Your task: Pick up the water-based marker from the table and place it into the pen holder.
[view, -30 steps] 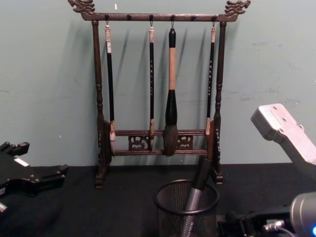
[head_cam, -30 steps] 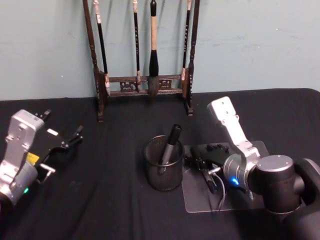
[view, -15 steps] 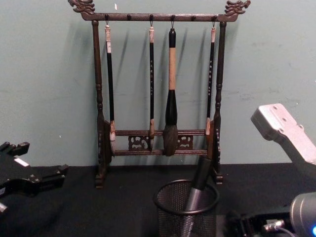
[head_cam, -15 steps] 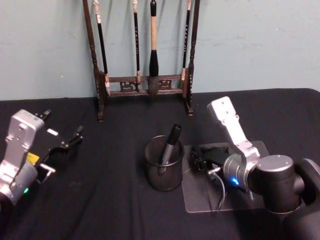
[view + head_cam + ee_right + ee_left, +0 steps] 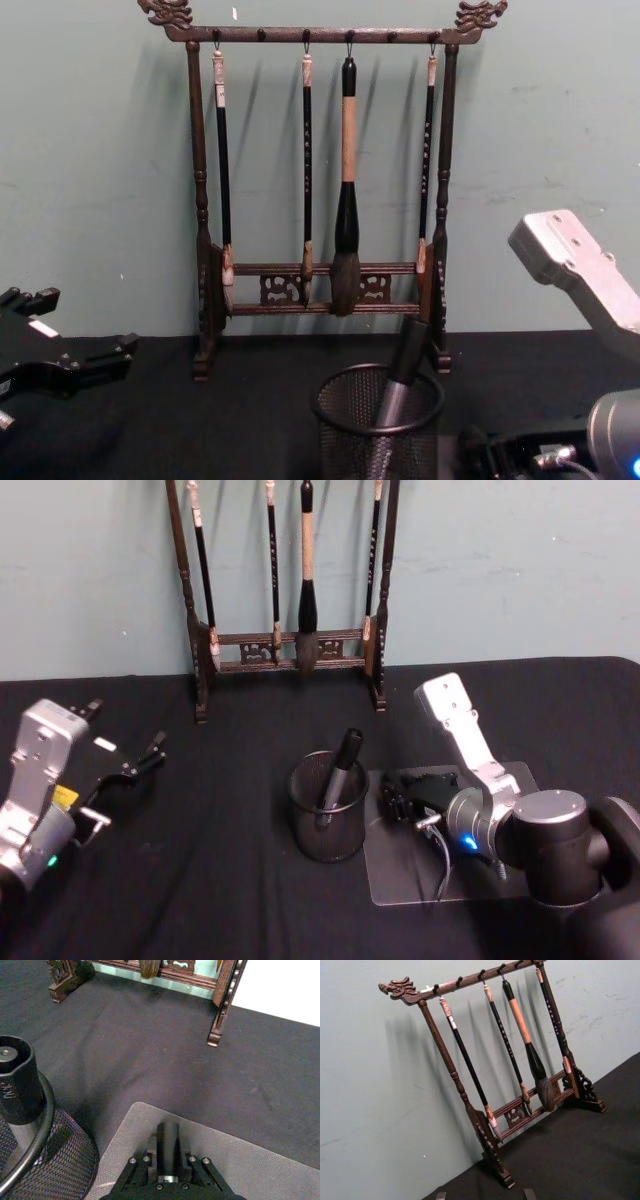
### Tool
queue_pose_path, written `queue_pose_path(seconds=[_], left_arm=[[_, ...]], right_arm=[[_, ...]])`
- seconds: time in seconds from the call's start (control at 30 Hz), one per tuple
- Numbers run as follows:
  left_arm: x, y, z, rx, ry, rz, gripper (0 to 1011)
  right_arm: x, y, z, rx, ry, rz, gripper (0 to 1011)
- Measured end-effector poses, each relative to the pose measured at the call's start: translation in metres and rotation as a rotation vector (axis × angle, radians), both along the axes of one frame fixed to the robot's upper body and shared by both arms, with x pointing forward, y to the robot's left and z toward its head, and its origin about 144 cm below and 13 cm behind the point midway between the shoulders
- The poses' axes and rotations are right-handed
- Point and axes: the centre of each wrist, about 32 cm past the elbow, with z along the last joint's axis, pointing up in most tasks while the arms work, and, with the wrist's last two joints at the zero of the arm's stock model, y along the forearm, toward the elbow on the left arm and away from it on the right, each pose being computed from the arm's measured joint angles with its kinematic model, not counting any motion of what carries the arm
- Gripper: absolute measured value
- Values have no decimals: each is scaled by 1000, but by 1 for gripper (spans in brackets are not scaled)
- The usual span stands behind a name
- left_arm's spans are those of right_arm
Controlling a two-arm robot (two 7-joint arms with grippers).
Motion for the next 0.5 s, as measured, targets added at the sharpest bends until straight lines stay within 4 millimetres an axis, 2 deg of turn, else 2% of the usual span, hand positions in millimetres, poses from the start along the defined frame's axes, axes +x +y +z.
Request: queue_pose_path(seconds=[0.5], left_arm=[[0, 0, 0, 0, 0, 0, 1001]], right_arm=[[-1, -2, 2, 8, -24, -7, 260]])
